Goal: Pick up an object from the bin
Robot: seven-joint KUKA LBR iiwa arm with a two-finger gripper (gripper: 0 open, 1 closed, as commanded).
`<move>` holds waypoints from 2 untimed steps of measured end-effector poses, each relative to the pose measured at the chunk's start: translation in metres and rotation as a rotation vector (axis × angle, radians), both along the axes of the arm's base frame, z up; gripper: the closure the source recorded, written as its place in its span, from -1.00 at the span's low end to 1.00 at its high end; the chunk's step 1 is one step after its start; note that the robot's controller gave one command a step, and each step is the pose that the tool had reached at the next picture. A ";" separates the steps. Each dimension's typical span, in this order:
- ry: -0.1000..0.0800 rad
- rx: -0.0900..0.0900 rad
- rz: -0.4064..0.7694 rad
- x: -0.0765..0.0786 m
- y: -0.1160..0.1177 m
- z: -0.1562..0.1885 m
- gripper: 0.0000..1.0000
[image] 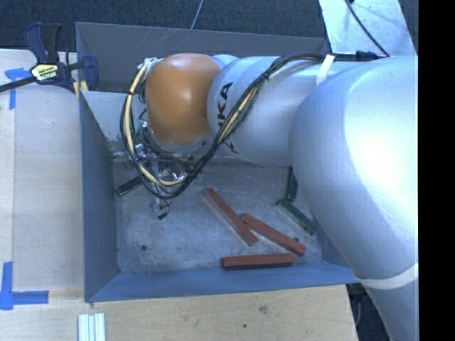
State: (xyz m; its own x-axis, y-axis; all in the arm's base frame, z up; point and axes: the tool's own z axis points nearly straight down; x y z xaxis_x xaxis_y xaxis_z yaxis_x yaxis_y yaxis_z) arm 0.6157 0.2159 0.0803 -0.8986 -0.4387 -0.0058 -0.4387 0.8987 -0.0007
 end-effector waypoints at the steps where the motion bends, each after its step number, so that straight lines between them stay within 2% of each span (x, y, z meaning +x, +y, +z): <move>1: 0.002 0.000 0.014 0.007 0.021 -0.009 1.00; 2: 0.002 0.000 0.013 0.007 0.021 -0.009 1.00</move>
Offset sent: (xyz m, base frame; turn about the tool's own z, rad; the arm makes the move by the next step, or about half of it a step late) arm 0.0000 0.0000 0.0000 0.0000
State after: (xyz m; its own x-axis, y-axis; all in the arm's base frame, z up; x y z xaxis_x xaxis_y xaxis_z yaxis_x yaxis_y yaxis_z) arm 0.6228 0.2370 0.0710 -0.8927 -0.4507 -0.0040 -0.4507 0.8927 -0.0003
